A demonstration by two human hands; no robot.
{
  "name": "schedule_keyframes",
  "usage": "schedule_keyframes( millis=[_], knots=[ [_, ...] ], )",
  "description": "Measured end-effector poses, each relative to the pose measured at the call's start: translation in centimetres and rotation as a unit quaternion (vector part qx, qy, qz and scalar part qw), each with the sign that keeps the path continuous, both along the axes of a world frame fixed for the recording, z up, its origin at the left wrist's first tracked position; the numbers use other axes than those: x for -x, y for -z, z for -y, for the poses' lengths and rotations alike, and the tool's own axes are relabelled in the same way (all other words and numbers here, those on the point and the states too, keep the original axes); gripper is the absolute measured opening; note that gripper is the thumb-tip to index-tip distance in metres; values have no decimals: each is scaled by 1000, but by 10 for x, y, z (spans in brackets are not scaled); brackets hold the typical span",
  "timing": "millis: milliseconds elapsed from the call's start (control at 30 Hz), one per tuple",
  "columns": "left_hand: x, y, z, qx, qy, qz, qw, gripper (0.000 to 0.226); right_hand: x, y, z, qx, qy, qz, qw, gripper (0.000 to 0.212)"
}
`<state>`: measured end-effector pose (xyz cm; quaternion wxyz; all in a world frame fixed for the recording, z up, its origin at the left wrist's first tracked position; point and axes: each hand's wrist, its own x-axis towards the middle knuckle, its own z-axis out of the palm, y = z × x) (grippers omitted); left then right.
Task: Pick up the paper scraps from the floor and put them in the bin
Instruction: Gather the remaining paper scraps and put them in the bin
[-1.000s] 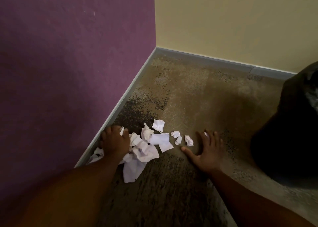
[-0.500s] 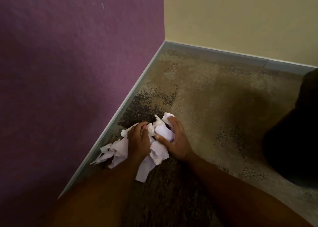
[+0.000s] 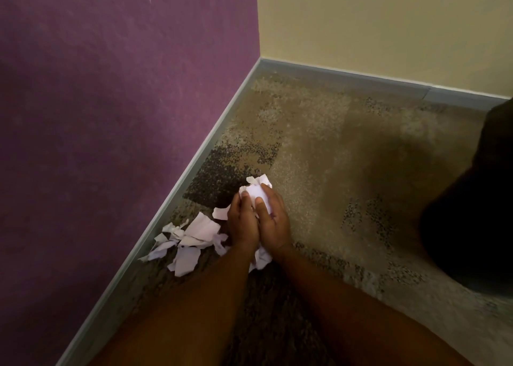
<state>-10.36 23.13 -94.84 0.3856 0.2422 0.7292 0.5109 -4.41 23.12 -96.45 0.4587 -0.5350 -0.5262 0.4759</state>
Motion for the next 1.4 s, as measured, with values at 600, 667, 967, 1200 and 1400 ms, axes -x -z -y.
schedule_keyframes(
  millis=[600,667,967,1200,1400],
  knots=[
    [-49,-76,-46,-107,42,92,989,19,-33,-85,-24,134,114,-251,952,34],
    [-55,-91,-49,-119,52,78,988,19,-37,-99,-27,121,119,-270,948,34],
    [-92,-165,-66,-194,121,83,970,20,-65,-162,-46,37,167,-325,930,32],
    [-131,-219,-81,-239,178,93,950,21,-98,-217,-57,-26,222,-352,909,32],
    [-171,-264,-90,-246,249,113,930,21,-135,-267,-57,-60,296,-360,883,34]
  ],
)
